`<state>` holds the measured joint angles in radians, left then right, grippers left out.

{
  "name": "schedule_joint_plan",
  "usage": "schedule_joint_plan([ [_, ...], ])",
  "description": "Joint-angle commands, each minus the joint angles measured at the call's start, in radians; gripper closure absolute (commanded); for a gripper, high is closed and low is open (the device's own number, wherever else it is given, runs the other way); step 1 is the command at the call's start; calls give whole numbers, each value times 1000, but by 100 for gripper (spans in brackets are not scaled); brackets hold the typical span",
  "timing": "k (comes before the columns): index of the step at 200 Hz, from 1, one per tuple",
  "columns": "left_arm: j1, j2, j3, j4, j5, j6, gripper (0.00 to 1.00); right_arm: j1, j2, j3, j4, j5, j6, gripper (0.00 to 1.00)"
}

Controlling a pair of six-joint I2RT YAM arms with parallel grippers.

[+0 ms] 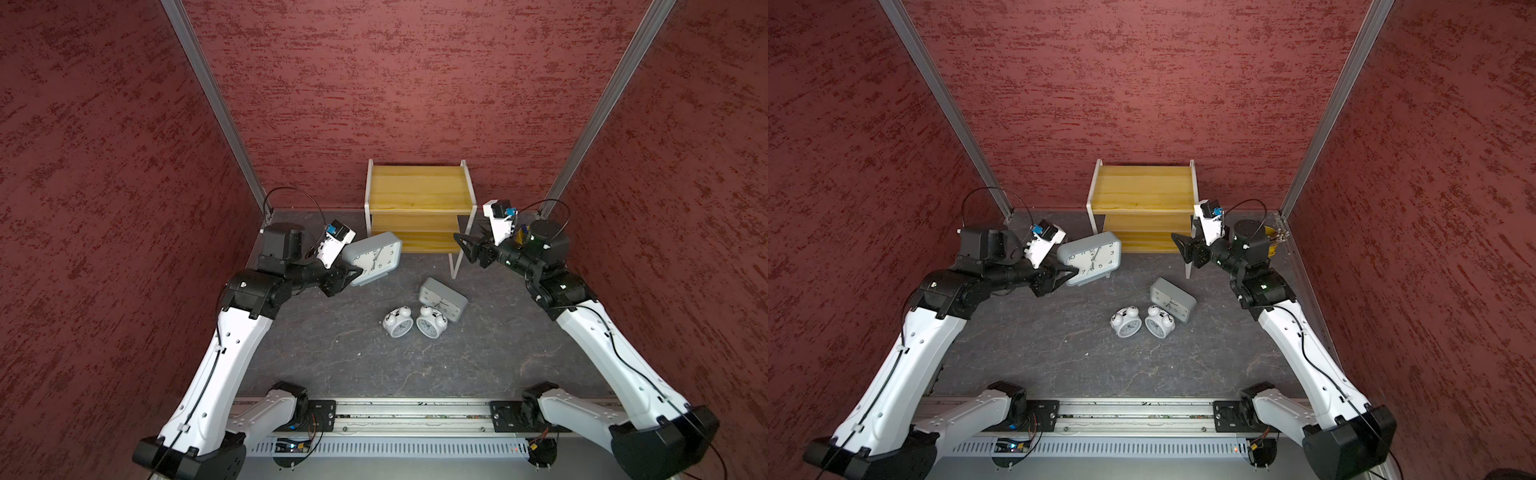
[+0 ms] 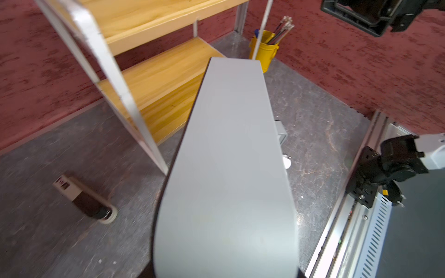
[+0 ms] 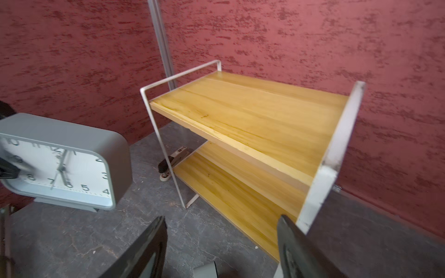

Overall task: Place the alarm clocks on the shelf by style
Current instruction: Place the alarm on the shelf.

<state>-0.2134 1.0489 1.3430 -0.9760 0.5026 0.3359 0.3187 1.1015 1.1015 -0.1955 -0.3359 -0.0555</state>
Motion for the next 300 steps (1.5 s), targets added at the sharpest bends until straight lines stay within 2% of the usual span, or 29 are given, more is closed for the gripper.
schedule_joint_plan([
  [1,63,-21,65,-47,-26,22,88,-6,-7,-15,-34,133,-8,28],
  [55,240,46,148,-39,-12,-33,89,-26,50,-32,10,129,18,30],
  [100,305,146,155,99,38,-90,88,-52,110,-39,100,104,44,35],
  [166,291,306,98,387,136,-94,88,-77,188,-58,252,60,62,54],
  [182,274,342,88,420,175,-30,88,-79,205,-59,277,46,56,58],
  [215,217,413,93,435,163,100,88,-81,232,-59,322,48,46,65],
  [277,179,517,95,542,207,207,87,-81,266,-57,373,18,21,84],
  [300,151,562,104,589,203,246,87,-82,279,-48,377,-13,13,84],
])
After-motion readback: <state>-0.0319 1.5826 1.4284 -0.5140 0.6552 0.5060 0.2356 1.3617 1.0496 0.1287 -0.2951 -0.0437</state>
